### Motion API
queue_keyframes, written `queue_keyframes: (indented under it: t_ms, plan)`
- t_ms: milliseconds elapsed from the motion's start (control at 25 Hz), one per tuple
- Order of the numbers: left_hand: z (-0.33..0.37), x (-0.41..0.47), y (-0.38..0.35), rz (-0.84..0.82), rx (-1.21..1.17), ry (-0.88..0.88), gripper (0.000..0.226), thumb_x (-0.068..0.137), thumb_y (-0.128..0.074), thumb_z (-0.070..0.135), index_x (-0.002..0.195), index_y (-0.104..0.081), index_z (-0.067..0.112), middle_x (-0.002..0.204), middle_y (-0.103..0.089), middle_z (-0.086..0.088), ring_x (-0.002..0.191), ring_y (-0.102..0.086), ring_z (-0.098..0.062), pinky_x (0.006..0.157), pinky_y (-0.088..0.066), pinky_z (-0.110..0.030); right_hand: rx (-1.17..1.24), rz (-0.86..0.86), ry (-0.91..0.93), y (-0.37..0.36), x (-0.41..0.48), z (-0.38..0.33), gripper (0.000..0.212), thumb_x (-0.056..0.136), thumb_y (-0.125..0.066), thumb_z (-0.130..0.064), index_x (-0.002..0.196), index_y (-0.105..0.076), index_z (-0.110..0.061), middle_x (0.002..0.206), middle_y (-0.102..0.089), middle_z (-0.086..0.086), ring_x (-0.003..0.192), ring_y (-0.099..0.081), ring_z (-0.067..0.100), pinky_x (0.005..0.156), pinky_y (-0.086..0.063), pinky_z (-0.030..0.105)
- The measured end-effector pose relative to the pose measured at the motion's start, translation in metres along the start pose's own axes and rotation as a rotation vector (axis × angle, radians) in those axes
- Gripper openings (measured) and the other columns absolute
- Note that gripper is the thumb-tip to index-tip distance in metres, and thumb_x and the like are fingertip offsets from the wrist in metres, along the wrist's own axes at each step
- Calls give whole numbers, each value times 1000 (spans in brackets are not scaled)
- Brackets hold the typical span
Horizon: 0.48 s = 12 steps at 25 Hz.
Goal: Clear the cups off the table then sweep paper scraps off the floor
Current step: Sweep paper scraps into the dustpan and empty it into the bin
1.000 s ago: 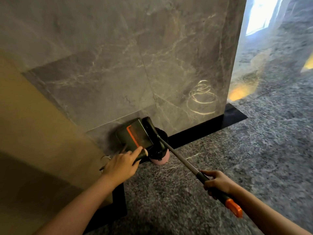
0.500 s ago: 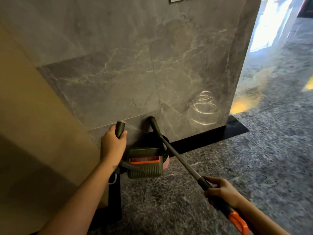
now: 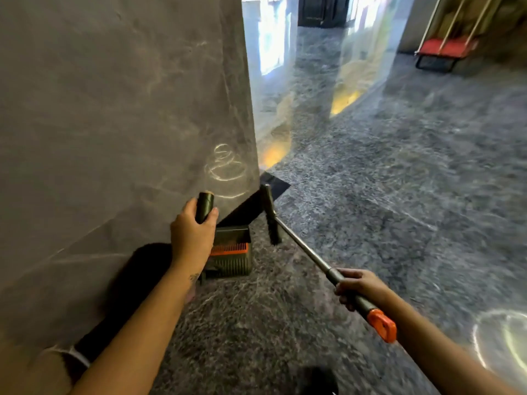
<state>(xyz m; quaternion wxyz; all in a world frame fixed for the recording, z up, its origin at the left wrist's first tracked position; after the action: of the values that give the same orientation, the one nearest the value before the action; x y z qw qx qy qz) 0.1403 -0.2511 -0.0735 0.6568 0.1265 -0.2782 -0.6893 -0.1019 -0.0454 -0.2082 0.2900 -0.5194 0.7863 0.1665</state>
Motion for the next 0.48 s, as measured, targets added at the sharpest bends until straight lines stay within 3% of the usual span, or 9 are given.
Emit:
queue_keyframes:
  t_ms: [80, 280, 480]
  plan:
    - [19, 1, -60, -108, -16, -37, 36, 91, -60, 27, 124, -56, 12, 93, -66, -17, 80, -64, -39, 71, -55, -50, 138, 92, -44, 45, -5, 14, 32, 82, -44, 21, 92, -57, -6, 63, -50, 16, 29, -49, 14, 29, -37, 15]
    - [63, -12, -211, -317, -52, -39, 25, 93, -58, 22, 112, -60, 6, 89, -65, -26, 80, -63, -43, 71, -54, -47, 496, 267, -155, 159, -4, 53, 27, 91, -29, 14, 72, -39, -2, 64, -39, 13, 23, -42, 11, 26, -31, 10]
    - [136, -30, -376, -543, -11, -106, 15, 93, -58, 25, 96, -61, 10, 71, -61, -10, 70, -61, -32, 59, -41, -37, 763, 391, -260, 288, 0, 73, 35, 95, -26, 3, 64, -38, -3, 53, -39, 9, 22, -41, 9, 25, -30, 10]
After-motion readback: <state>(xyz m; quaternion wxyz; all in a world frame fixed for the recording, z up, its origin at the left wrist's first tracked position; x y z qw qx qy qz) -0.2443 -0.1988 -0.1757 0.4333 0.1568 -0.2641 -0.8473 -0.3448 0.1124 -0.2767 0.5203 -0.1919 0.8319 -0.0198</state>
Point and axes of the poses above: each hand's wrist, its own x-axis towards the middle knuckle, its own y-axis out of the back of the hand, z = x × y, the point moved 7 cm from there along x, towards the middle knuckle
